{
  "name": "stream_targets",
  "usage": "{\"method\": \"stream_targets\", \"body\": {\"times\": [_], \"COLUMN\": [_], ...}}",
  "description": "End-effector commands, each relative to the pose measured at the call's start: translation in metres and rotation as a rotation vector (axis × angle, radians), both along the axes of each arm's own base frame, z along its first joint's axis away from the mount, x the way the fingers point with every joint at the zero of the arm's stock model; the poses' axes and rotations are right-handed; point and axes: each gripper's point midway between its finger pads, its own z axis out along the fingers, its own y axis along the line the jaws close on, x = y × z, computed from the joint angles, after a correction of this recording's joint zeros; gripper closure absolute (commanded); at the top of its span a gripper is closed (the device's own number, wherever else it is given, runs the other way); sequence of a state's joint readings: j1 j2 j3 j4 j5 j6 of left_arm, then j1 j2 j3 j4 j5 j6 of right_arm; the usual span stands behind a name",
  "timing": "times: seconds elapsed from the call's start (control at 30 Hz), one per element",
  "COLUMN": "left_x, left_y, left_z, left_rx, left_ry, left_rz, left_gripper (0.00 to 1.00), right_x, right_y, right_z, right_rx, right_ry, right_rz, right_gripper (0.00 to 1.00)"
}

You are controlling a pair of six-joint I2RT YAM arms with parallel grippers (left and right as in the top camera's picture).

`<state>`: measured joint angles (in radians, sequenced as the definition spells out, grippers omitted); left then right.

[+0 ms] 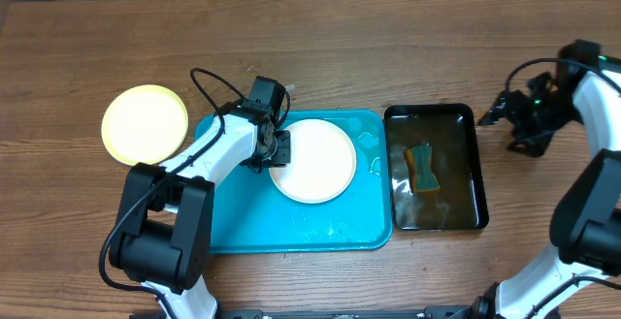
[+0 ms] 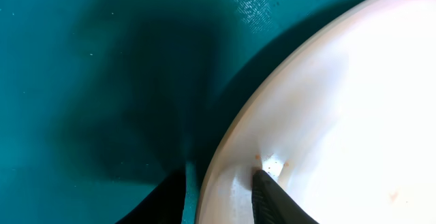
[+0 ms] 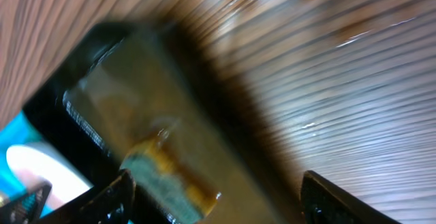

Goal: Clean dirty plates on tray and stack at the side
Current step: 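Release the sponge in the black tray and raise the right gripper away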

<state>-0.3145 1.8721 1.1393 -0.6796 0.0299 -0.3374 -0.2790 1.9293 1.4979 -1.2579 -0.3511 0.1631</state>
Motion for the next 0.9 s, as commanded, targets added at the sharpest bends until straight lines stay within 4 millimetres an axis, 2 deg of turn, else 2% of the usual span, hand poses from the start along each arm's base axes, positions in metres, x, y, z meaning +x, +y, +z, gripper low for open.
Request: {"method": "stream_targets", "body": {"times": [0.0,0.2,0.37,0.57,0.73,0.77,0.87], "left_x": [-0.016,-0.016,-0.016,-0.016,-0.016,-0.016,-0.016], "left_y": [0.002,0.002,0.002,0.002,0.002,0.002,0.002], "left_z": [-0.016,-0.016,-0.016,-0.016,-0.016,-0.016,-0.016], "left_rx": [0.012,0.014,0.014,0.014,0.013,0.014,0.014], "left_ry": [0.055,0.056,0.056,0.056,0.056,0.056,0.056], "left_rz": [0.002,-0.002,-0.002,-0.002,-0.002,-0.002,-0.002], "left_gripper": [0.65,0.65,0.64,0.61,0.61,0.61,0.61], "right_x": [-0.003,-0.024,-0.040,-0.059,-0.067,-0.069,-0.075], "right_y": [0.036,0.067,0.088,0.111,0.119,0.119,0.117], "right_z": [0.004,-0.004,-0.013,-0.039,-0.061,-0.063,-0.061], "right_rx": [0.027,-0.109,-0.190,-0.205,-0.210,-0.212,-0.210], "right_ry": [-0.004,0.087,0.130,0.150,0.135,0.141,0.167], "right_rz": [0.125,0.296,0.415,0.502,0.533,0.536,0.537], "right_gripper": [0.21,0.24,0.30,0.33,0.33,0.36,0.56]}}
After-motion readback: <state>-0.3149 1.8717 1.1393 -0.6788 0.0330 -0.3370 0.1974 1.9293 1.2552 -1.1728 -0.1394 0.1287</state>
